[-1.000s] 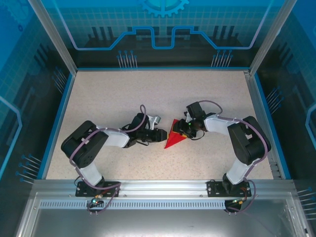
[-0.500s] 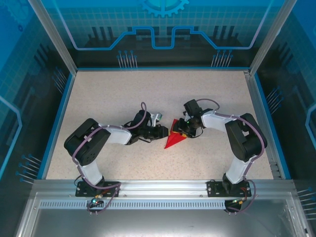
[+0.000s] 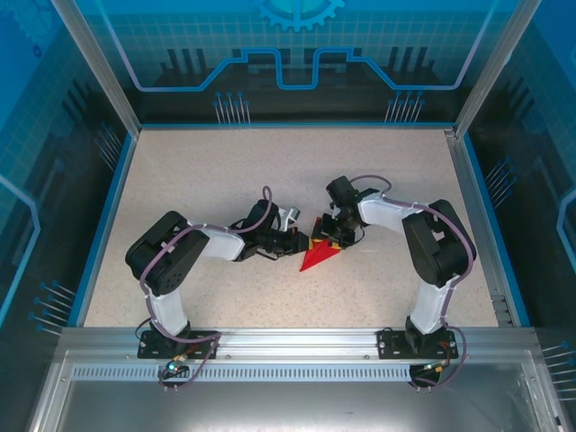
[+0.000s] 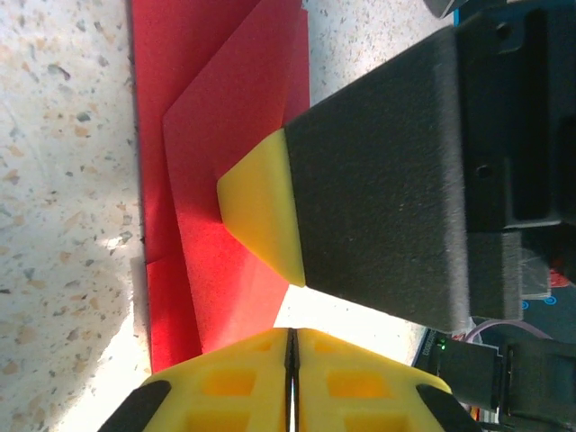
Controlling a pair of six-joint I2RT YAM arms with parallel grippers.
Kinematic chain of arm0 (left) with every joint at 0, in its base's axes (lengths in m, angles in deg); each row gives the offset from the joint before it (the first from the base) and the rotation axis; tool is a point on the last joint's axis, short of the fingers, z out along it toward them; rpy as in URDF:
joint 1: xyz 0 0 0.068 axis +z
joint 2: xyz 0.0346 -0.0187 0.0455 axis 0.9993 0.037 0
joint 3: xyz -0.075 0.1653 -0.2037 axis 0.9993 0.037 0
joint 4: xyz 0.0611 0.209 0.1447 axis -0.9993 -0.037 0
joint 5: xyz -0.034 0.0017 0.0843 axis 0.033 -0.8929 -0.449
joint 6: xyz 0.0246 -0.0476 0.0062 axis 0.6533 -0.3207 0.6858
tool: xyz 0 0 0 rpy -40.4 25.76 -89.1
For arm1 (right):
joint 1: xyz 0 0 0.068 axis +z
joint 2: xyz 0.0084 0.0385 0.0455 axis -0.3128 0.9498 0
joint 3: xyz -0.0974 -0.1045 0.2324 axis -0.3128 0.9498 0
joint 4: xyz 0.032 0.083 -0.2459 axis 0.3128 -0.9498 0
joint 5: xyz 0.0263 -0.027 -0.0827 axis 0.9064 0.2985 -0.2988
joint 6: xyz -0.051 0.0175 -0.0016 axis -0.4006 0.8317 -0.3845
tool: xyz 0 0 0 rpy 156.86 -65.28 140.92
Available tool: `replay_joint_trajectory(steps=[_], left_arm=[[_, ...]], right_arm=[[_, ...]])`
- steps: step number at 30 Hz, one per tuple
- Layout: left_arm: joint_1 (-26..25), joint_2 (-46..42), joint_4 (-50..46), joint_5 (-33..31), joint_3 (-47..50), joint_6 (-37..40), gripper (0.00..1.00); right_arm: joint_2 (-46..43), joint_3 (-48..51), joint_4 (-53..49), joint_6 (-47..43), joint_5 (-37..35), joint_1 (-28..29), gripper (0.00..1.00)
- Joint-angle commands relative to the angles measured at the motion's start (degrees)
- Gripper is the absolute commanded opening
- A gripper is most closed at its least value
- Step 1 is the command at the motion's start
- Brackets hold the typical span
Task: Fold a paper plane with a square sheet of paper (pick it up from the middle)
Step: Fourth fold the wing at the center of the table.
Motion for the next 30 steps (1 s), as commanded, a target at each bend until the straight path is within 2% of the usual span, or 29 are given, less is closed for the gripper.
replay_joint_trajectory(steps=[1,15,30], left_arm=[[-0.46,0.7,-1.82,1.47,-1.61,2.04,0.1],[-0.76,1.4,-3.43,1.05,-1.85,3.2,0.05],[-1.05,3.4,-10.24,-2.62,-3.71,4.49,0.02]], right_arm=[[6.47,2.25,-3.82,-0.56,-6.89,0.81,0.51],[10.5,-0.14,-5.68,0.1,-6.54,1.08,0.54],[11.19,-0.07,-5.34,0.82,-6.27,1.12,0.53]])
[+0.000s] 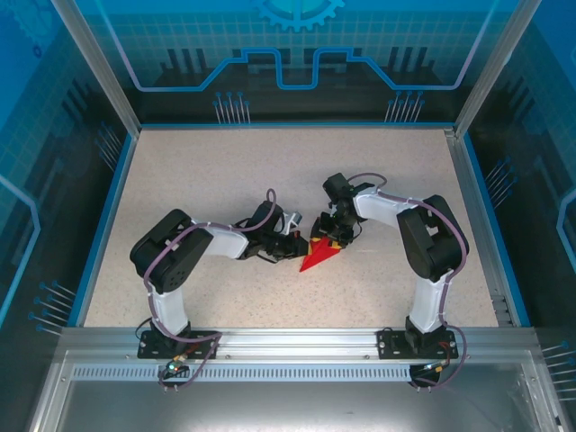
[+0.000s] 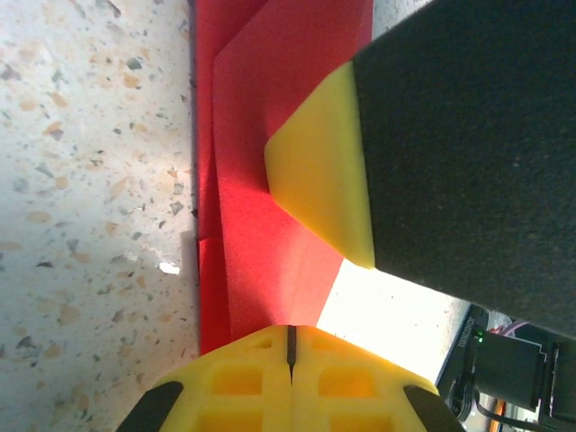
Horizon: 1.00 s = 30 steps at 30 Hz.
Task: Fold a paper plane with a square sheet of paper (pick it up from the middle)
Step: Fourth fold the wing at the center of the table.
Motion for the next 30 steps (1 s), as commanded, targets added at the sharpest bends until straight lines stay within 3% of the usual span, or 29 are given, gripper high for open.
replay_joint_trajectory(steps=[1,14,30], left_arm=[[-0.37,1.78,-3.23,-1.38,-1.43,1.47,0.02],[-0.3,2.57,-6.17,-2.36,-2.33,1.69,0.01],[-0.35,2.32,-5.95,-1.21,-2.6,1.69,0.02]], right_arm=[[7.71,4.16,-0.16,0.17,-6.09,0.82,0.53],[5.39,5.81,2.25,0.78,-3.99,0.25,0.54],[6.79,5.96,0.81,0.91,-5.46,0.0,0.43]])
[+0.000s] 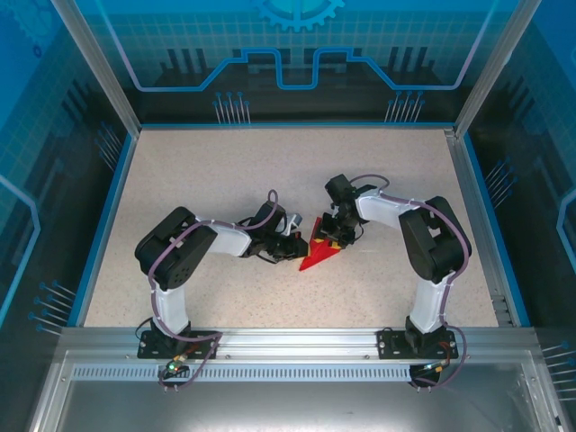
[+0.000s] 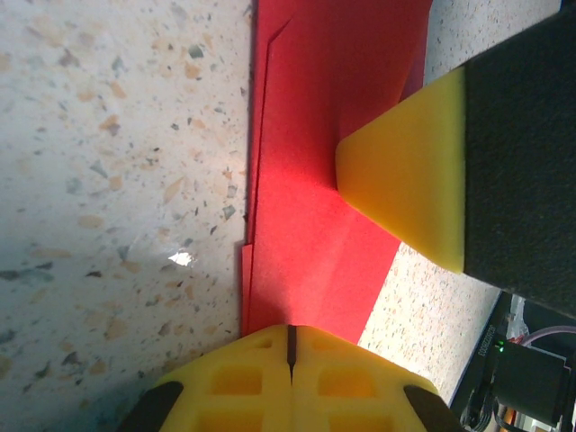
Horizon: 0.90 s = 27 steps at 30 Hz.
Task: Fold a paper plane with a square sheet of paper (pick it up from the middle)
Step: Fourth fold the wing at the center of the table.
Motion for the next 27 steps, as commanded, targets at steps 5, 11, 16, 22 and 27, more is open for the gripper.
replay_joint_trajectory(steps=[5,11,16,22,27], left_arm=[[-0.26,-0.3,-1.87,0.39,-0.84,1.17,0.03],[-0.33,-1.45,0.91,0.03,-1.17,0.35,0.07],[-0.21,-1.67,2.21,-1.31,-1.65,-0.11,0.08],[-0.01,-0.99,2.51,-1.71,-2.59,-0.46,0.08],[0.0,1.03,2.48,-1.5,-3.85,-0.71,0.07]], right_arm=[[8.45,3.61,-0.76,-0.59,-4.87,0.44,0.44],[9.61,3.3,-0.91,-1.23,-4.6,0.64,0.45],[9.99,3.54,-0.91,-1.56,-4.81,0.63,0.44],[10.45,3.56,-0.75,-1.65,-4.73,0.63,0.45],[10.58,3.52,-0.74,-1.63,-4.65,0.64,0.44]])
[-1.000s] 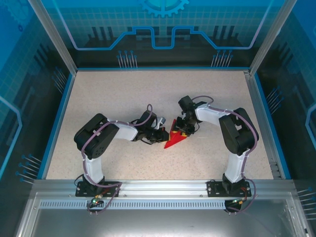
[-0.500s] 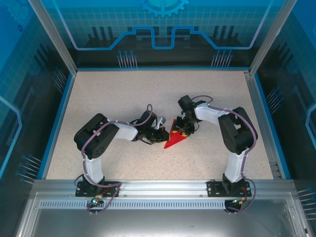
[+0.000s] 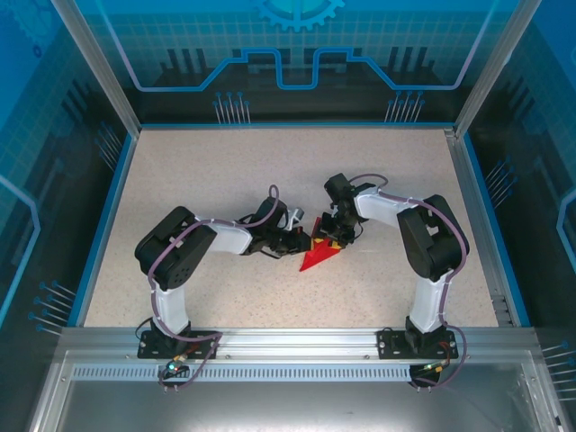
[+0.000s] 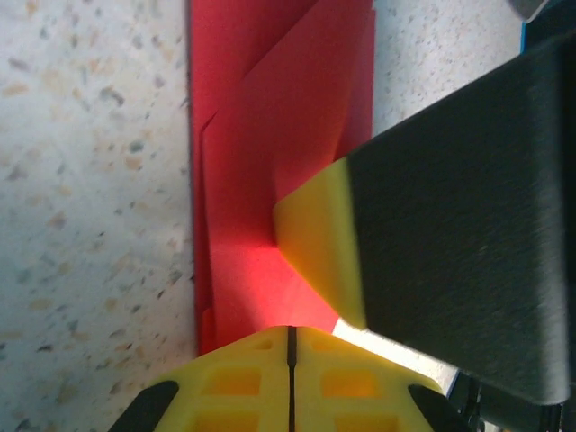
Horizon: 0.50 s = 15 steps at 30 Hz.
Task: Fold a paper plane with a square sheet of paper (pick it up from the middle)
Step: Fourth fold the wing at the center of the table.
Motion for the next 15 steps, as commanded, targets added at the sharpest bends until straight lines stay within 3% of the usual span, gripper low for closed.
replay_joint_trajectory(steps=[1,15], left_arm=[[0.0,1.49,0.32,-0.59,-2.1,-0.2,0.06],[-0.04,4.25,-5.21,-1.77,-3.63,0.92,0.04]], right_arm=[[9.29,4.64,0.86,-1.29,-4.88,0.64,0.45],[8.99,4.57,0.77,-1.07,-4.69,0.66,0.45]])
